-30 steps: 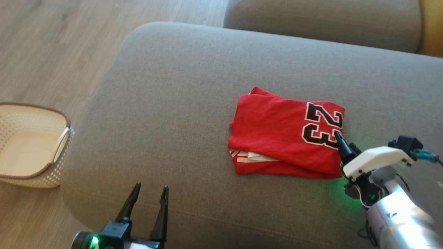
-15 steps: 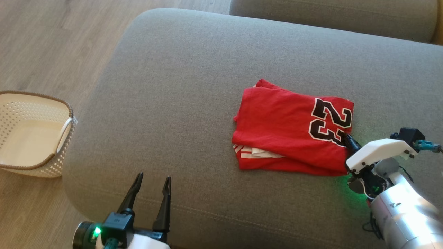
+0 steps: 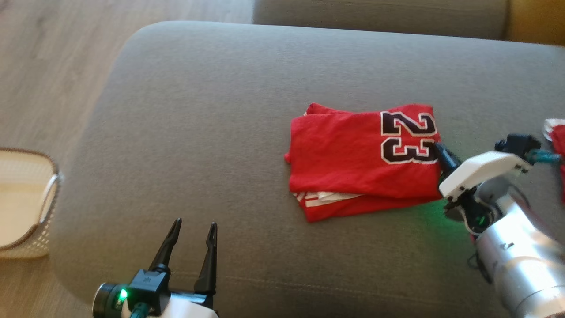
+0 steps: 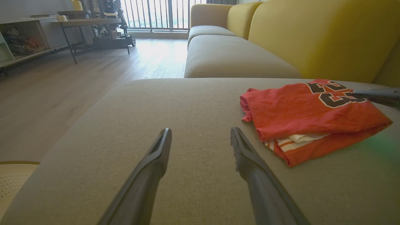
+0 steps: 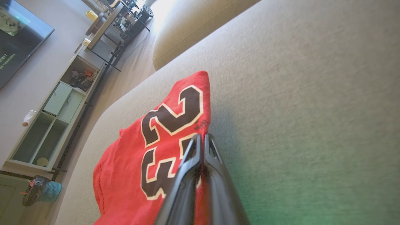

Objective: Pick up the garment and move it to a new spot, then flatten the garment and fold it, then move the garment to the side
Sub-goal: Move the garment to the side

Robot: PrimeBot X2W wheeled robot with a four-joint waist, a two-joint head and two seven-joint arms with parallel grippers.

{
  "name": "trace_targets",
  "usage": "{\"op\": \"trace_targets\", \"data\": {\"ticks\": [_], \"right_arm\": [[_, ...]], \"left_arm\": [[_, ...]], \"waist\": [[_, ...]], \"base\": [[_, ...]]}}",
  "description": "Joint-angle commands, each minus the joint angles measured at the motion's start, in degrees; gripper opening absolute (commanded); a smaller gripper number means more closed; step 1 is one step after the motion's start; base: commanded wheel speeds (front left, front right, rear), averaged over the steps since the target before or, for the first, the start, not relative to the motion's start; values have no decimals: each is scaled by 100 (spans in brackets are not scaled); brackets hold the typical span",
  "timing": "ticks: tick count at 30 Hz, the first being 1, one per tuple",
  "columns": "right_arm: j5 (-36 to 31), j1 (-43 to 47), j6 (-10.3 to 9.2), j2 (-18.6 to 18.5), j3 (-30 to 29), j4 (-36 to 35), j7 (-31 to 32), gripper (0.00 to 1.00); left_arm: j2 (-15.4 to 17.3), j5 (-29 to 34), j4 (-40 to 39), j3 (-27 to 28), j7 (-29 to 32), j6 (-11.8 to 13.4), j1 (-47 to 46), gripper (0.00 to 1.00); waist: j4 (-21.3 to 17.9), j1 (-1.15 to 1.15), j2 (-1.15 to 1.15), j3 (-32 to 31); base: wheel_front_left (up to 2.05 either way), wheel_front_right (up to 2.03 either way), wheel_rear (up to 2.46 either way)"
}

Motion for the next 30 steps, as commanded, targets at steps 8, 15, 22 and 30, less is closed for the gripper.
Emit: {"op": "trace_targets", "data": {"ticks": [8,15,22,30], "right_arm": [[-185,-594,-2,-599,576,-602,152,0],[-472,-1117,-2,-1138,785,-737,181,0],[-780,-1636,-2,-1452,734,-562,138,0],[-1129,-1980,-2,-1870,550,-152,-70,0]], "left_arm": [[-48,14,-234,236,-71,32,-270,100],[-48,-105,-191,246,-71,-13,-379,100],[-48,-157,-201,237,-71,-46,-559,100],[-48,-67,-156,243,-71,-140,-714,100]], "waist": [[-790,0,0,86],[-1342,0,0,245],[-1715,0,0,439],[-1752,0,0,637]], "base": [[0,0,0],[0,0,0],[0,0,0],[0,0,0]]}}
